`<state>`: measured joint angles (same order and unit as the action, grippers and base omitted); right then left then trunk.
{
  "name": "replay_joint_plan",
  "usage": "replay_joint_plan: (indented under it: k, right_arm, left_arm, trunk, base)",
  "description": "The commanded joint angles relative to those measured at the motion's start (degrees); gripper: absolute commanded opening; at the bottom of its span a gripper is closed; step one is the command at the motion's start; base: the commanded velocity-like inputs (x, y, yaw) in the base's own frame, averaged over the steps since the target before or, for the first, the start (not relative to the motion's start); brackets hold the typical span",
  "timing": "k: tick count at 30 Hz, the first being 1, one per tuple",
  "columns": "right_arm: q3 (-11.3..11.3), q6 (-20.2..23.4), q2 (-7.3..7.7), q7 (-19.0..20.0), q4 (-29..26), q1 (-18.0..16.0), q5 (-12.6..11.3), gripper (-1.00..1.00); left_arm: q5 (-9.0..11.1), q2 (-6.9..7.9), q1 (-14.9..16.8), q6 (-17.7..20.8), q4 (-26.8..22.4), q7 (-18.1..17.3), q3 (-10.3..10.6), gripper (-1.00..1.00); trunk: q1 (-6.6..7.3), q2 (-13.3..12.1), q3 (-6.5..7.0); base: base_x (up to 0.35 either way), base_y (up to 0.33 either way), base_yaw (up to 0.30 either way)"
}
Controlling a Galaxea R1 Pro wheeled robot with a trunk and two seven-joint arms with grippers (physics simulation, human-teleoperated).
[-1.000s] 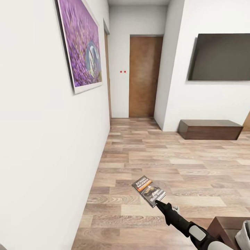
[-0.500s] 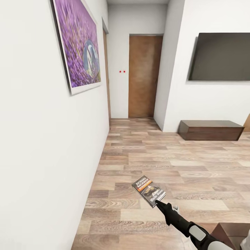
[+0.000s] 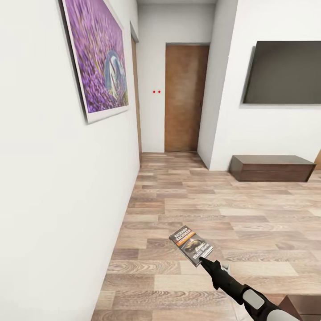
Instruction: In the bedroom, move the book from the bed onto either nightstand, and place the two sandals side by side next to the bed.
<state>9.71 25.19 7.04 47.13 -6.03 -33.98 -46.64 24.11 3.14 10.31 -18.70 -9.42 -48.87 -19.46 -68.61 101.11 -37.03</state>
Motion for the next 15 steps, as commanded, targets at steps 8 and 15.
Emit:
replay_joint_plan:
  k: [8,15]
  right_arm:
    - [0.49,0.47,0.00,0.06,0.04,-0.04,0.09,-1.00]
    - [0.49,0.47,0.00,0.06,0.02,-0.04,0.07,-1.00]
  left_arm:
    - [0.33,0.02,0.05,-0.28,0.10,-0.16,0.22,1.00]
    - [0.33,0.02,0.06,-0.28,0.10,-0.14,0.23,1.00]
  trunk:
    - [-0.01,0.02,-0.06]
    - [-0.01,0.02,-0.06]
  base:
    - [0.128,0.000,0.000]
    - [0.128,0.000,0.000]
